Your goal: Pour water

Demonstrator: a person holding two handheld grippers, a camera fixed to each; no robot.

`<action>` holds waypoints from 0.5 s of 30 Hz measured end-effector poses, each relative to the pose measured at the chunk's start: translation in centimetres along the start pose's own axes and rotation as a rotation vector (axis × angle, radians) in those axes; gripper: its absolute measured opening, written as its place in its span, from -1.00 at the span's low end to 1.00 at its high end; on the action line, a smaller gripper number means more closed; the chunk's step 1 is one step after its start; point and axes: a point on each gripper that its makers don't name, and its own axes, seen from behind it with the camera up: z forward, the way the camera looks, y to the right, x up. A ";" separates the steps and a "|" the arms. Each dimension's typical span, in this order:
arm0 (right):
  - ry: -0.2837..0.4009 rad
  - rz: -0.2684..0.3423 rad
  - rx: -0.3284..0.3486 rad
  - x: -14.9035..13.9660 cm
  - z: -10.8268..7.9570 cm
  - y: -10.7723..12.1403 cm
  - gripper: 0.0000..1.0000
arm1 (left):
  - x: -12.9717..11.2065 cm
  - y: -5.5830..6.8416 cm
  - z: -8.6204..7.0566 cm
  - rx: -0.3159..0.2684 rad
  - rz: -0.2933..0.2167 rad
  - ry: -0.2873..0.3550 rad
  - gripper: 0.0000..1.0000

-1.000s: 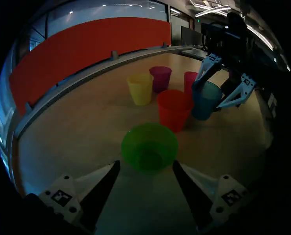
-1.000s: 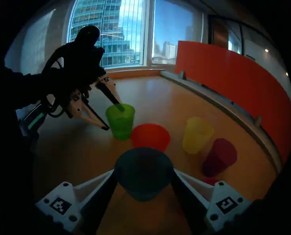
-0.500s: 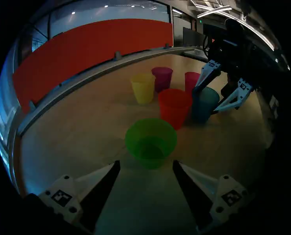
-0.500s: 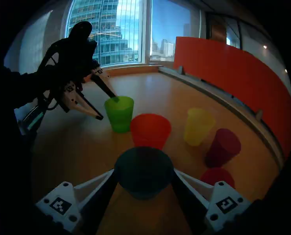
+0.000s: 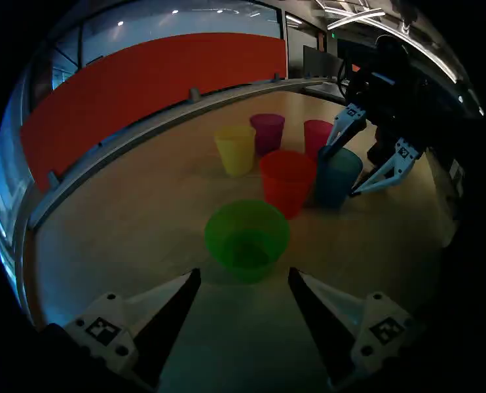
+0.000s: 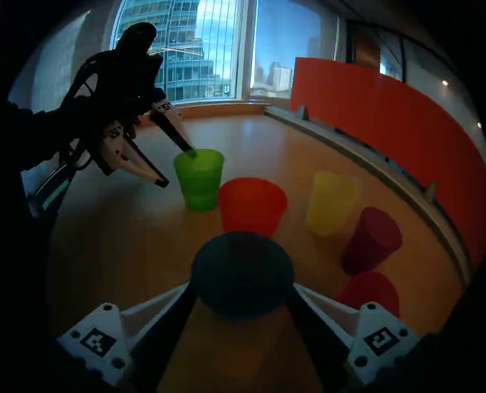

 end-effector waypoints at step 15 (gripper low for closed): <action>0.016 -0.006 -0.041 -0.2 -2.7 -0.2 1.00 | 0.3 0.2 -1.2 0.021 -0.013 0.023 1.00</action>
